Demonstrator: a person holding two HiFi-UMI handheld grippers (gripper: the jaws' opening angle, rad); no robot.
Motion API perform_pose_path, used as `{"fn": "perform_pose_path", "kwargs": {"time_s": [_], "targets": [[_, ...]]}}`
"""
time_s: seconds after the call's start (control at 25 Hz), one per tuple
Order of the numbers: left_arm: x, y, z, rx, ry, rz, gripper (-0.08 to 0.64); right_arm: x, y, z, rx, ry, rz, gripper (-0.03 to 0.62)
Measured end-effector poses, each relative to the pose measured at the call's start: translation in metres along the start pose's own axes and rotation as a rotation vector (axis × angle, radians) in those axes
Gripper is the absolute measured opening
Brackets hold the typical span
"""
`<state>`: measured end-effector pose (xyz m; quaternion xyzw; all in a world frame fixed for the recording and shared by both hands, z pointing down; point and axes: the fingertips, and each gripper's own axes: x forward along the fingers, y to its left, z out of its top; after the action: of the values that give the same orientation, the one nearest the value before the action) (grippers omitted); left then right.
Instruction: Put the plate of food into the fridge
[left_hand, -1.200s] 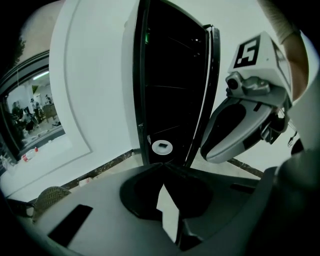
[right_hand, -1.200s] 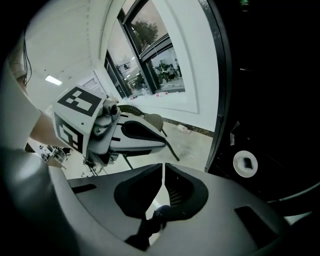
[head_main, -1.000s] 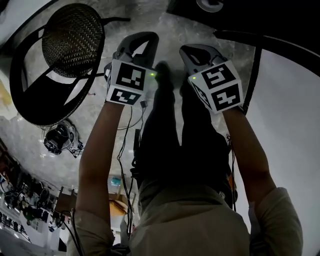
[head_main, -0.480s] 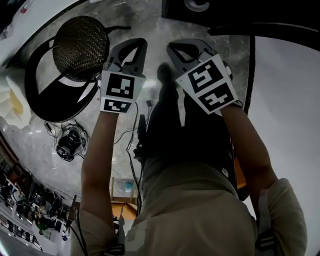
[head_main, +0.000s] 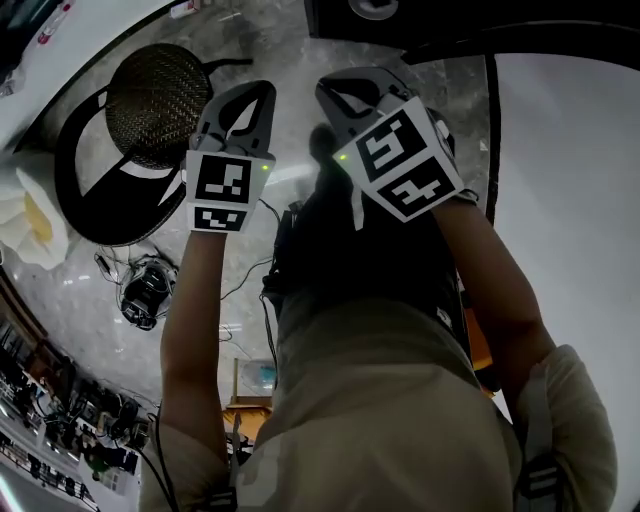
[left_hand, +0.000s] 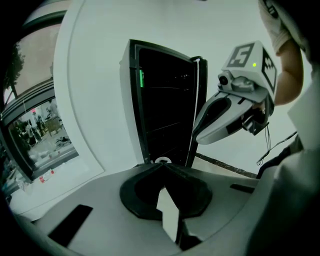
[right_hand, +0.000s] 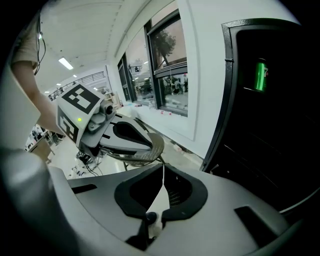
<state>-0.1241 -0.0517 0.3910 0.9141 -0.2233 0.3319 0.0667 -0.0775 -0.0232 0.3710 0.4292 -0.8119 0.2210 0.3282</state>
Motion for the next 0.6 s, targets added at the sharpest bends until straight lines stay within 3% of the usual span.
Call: {"fn": "perform_pose_path", "kwargs": {"time_s": [0.6], "targets": [[-0.027, 0.011, 0.036, 0.025, -0.080, 0.034, 0.009, -0.018, 0.000, 0.026, -0.036, -0.025, -0.039, 0.026]]}}
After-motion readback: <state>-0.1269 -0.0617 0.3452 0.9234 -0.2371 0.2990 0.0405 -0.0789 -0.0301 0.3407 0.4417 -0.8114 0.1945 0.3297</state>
